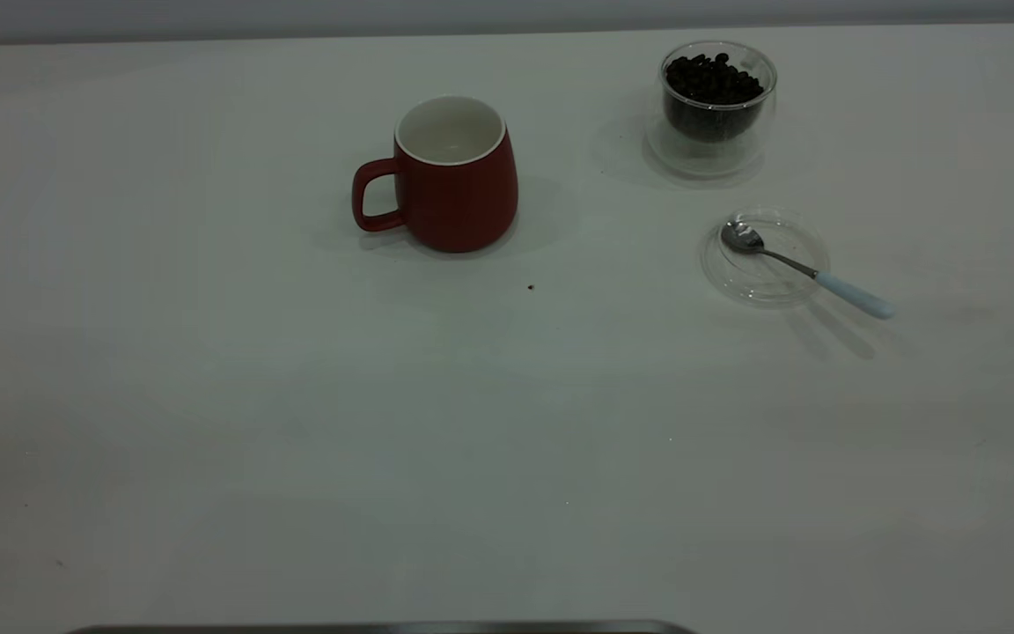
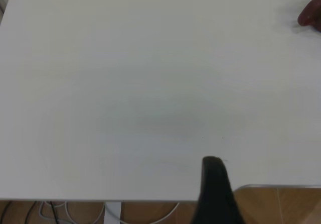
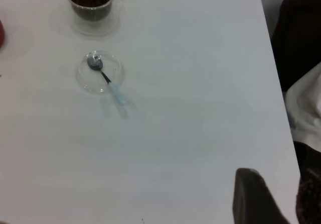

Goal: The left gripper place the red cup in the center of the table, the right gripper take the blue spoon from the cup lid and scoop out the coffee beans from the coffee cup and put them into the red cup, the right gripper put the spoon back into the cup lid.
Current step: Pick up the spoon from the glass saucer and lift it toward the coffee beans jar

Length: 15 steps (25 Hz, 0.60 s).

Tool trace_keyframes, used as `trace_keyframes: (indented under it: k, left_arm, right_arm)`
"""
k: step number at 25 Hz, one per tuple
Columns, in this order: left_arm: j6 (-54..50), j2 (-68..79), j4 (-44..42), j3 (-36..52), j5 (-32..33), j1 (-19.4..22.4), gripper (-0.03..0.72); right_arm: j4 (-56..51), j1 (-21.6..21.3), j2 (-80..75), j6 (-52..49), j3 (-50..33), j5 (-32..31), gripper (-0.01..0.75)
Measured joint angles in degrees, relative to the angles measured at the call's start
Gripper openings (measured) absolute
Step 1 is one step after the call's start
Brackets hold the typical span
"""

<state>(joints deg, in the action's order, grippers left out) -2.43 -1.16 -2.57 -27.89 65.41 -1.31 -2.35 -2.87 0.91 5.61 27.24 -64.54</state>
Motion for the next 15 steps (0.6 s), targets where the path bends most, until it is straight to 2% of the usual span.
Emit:
trace_keyframes:
  k: [2, 4, 7, 9, 11, 15]
  left_arm:
    - [0.0, 0.0, 0.0, 0.0, 0.0, 0.0, 0.587]
    - [0.0, 0.0, 0.0, 0.0, 0.0, 0.0, 0.587]
    - [0.0, 0.0, 0.0, 0.0, 0.0, 0.0, 0.587]
    - [0.0, 0.0, 0.0, 0.0, 0.0, 0.0, 0.587]
    - [0.0, 0.0, 0.0, 0.0, 0.0, 0.0, 0.587]
    - [0.0, 0.0, 0.0, 0.0, 0.0, 0.0, 0.587]
  right_arm:
    - [-0.4, 0.0, 0.0, -0.67, 0.2, 0.52, 0.316]
    - [-1.13, 0.0, -1.14, -2.28, 1.0, 1.48, 0.405]
    - [-2.99, 0.0, -8.21, -6.18, 2.72, 5.18, 0.546]
    - [-5.95, 0.0, -15.96, -7.35, 3.79, 9.26, 0.612]
    - [-10.15, 0.0, -24.64, -7.31, 4.42, 14.21, 0.642]
    - [-20.23, 0.0, -41.12, -2.75, 4.71, 24.74, 0.629]
